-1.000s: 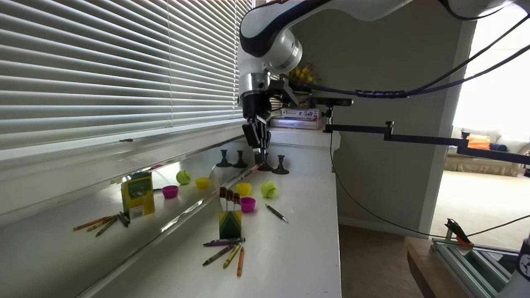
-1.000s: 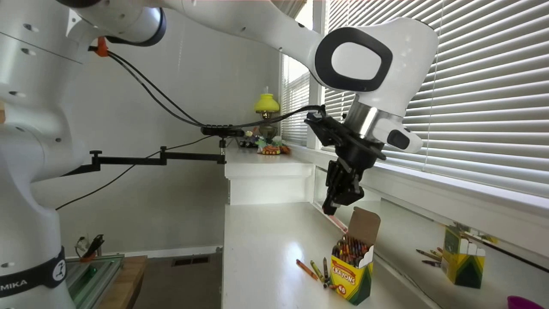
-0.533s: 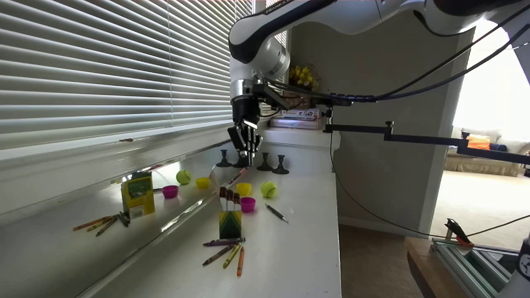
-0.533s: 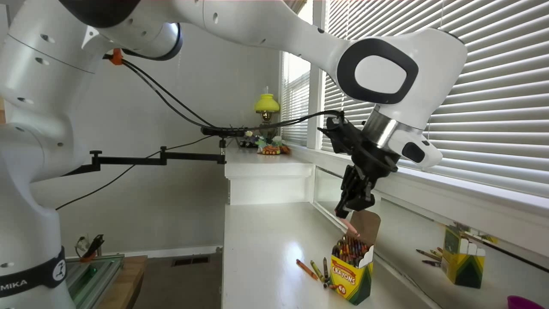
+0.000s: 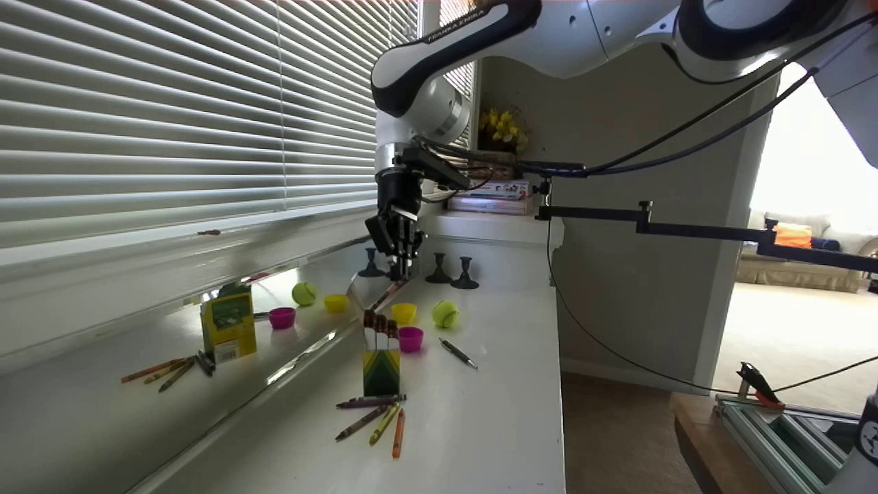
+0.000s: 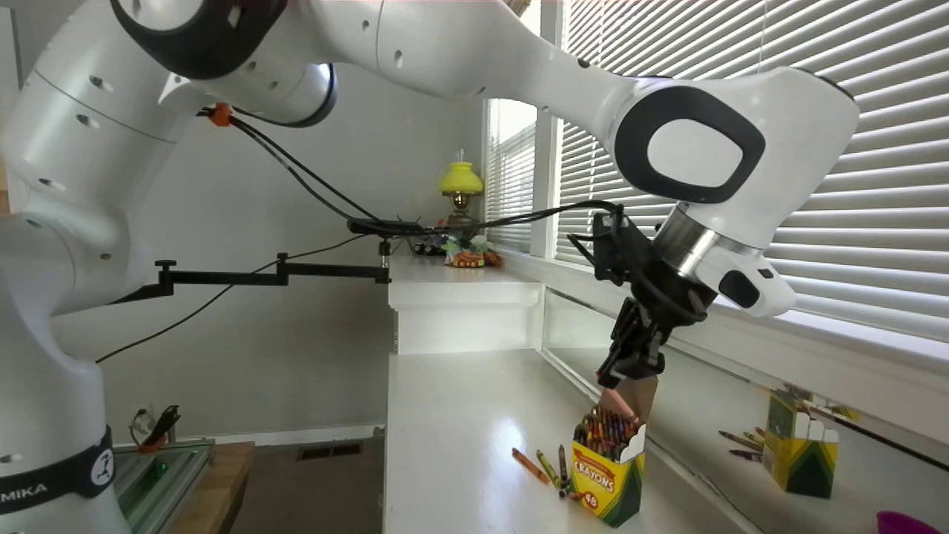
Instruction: Put two shiny objects in the pink bowl then put the pink crayon in the box on the counter.
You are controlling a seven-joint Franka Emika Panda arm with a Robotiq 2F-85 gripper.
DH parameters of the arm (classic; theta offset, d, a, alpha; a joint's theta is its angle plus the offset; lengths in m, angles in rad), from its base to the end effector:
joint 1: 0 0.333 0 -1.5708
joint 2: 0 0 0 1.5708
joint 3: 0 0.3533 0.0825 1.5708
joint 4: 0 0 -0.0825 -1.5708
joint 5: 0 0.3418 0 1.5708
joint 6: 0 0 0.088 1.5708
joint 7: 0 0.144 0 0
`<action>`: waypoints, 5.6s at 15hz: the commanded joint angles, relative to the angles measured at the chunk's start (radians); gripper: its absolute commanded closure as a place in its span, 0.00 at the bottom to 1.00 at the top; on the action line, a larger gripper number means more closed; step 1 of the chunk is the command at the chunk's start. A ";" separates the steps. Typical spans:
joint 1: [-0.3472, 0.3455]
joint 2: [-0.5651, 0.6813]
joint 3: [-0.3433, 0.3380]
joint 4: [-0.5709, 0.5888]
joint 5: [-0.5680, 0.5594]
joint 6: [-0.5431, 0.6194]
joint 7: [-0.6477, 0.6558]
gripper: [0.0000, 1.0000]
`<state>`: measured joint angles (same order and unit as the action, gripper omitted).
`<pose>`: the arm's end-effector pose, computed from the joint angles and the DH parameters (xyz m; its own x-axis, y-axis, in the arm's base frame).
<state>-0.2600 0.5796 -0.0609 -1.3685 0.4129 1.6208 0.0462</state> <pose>0.6383 -0.1447 0.3791 0.8703 -0.3571 -0.3392 -0.4651 -0.8226 -0.3271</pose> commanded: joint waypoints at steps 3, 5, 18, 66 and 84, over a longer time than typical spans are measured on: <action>-0.021 0.080 0.007 0.120 0.061 -0.077 0.068 0.98; -0.024 0.093 0.009 0.138 0.064 -0.089 0.078 0.98; -0.045 0.177 0.013 0.239 0.101 -0.156 0.172 0.98; 0.091 -0.127 -0.040 -0.187 -0.210 0.352 -0.020 0.00; 0.146 -0.165 0.013 -0.377 -0.315 0.621 -0.237 0.61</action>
<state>-0.1106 0.4572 -0.0599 -1.6907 0.1287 2.2127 -0.1665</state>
